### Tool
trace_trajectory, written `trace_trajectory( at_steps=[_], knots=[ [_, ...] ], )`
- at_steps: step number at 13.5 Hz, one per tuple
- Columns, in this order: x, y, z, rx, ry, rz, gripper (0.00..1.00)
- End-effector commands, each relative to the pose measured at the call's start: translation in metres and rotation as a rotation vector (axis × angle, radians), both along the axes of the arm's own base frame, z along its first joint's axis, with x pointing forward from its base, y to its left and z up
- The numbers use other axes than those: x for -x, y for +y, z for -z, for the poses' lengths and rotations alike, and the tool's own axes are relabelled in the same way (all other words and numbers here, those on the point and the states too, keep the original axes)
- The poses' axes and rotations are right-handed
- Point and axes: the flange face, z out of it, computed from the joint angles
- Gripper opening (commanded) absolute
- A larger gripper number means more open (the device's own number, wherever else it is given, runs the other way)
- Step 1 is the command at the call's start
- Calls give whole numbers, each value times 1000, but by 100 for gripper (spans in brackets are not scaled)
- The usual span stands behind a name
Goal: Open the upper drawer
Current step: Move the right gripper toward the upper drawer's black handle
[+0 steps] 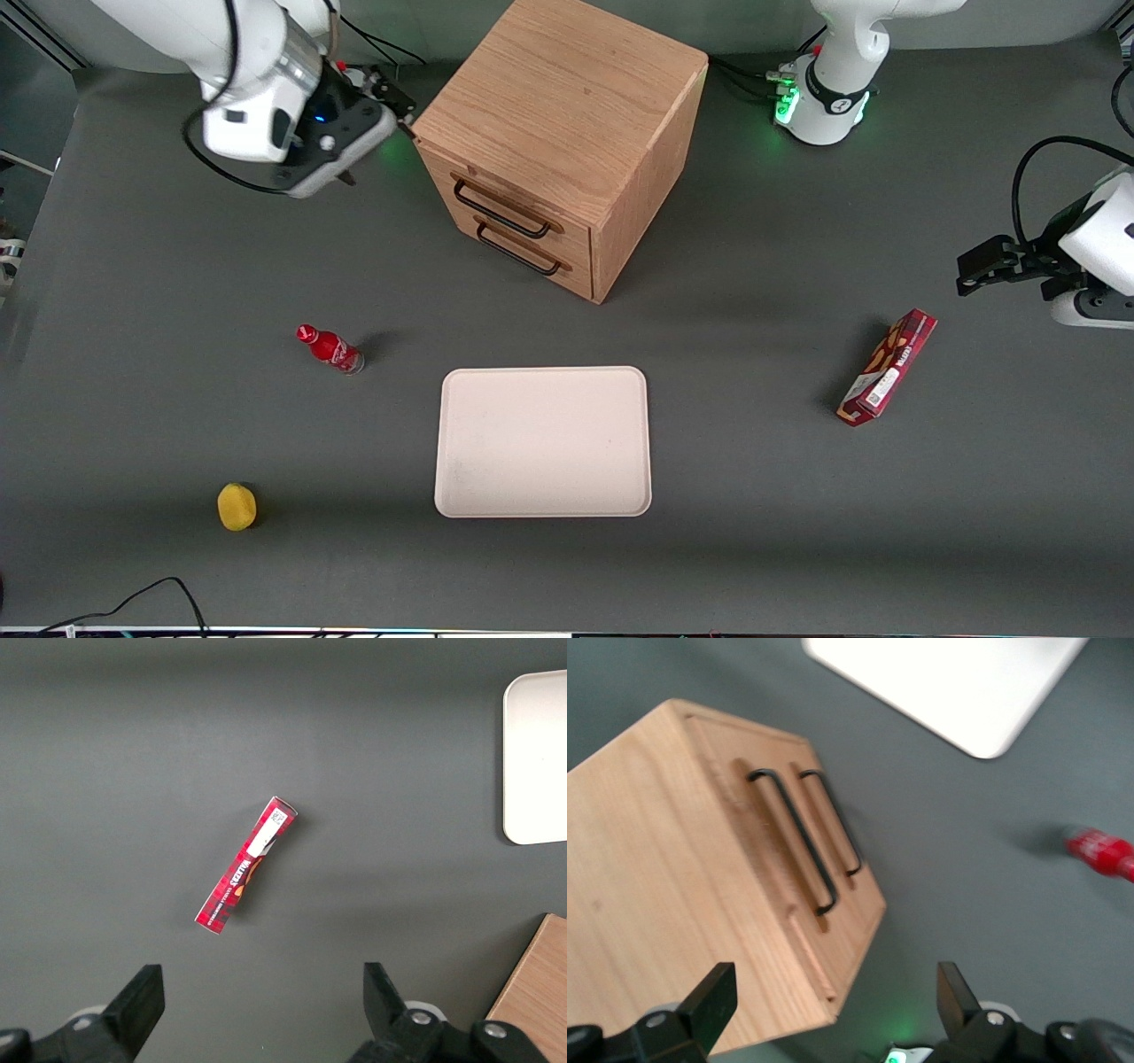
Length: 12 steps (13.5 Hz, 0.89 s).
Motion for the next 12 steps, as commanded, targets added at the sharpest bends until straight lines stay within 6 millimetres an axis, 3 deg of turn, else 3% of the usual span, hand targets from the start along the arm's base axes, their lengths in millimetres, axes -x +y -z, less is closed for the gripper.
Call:
trace_trajectory(
  at_steps=[1,6,10,12],
  knots=[
    [-22,14,27,-104,34,-127,100],
    [-60,24,91,-175,53,-180,100],
    [-48,52,137,-182,30,-189,100],
    [-45,50,149,-171,34,-220,100]
  ],
)
